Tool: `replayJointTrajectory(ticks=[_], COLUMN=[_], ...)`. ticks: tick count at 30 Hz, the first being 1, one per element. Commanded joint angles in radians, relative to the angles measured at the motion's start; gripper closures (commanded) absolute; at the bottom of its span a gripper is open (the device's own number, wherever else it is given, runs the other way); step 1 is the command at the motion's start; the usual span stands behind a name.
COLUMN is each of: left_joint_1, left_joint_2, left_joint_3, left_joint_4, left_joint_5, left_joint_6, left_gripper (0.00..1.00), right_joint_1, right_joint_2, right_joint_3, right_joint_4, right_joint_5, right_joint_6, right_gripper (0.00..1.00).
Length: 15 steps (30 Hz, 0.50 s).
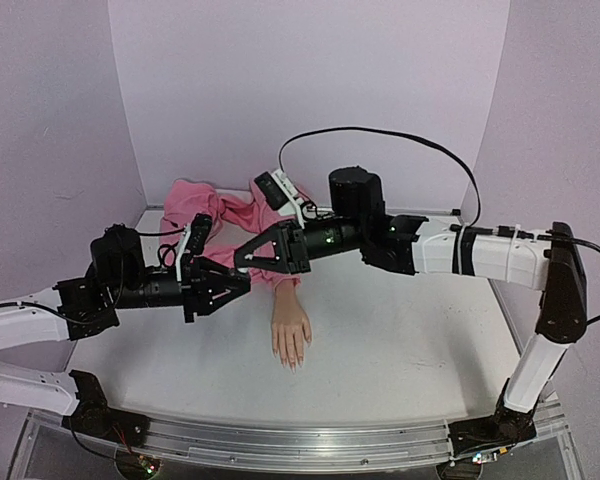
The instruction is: Paint the nails
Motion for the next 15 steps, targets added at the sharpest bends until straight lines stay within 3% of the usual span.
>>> replayJointTrajectory(ticks=[1, 4, 9, 10, 11, 15], left_joint_1=[0.032, 0.033, 0.032, 0.033, 0.033, 0.026], left_joint_2=[-0.017, -0.015, -0.017, -0.014, -0.015, -0.024], left_joint_3=[0.049, 0.052, 0.020, 0.015, 0.009, -0.002], left_joint_4=[0.229, 0.231, 0.230, 0.231, 0.227, 0.138], left_joint_5=[0.634, 0.706, 0.553, 0.500, 0.413, 0.133], left_joint_6=[-0.093, -0.098, -0.053, -0.044, -0.030, 0.046], left_gripper=[1.00, 1.00, 1.00, 1.00, 1.00, 1.00], right_joint_1=[0.072, 0.074, 0.075, 0.074, 0.074, 0.073], right_joint_2=[-0.078, -0.121, -0.172, -0.179, -0.186, -0.201], right_joint_3=[-0.093, -0.145, -0.175, -0.175, -0.175, -0.145], right_joint_4=[0.088, 0.089, 0.086, 0.086, 0.083, -0.024], right_joint_5=[-0.590, -0.566, -0.417, -0.338, -0.249, 0.128], right_joint_6=[-0.125, -0.141, -0.141, -0.130, -0.114, -0.061], right_gripper=[1.00, 1.00, 1.00, 0.87, 0.67, 0.34])
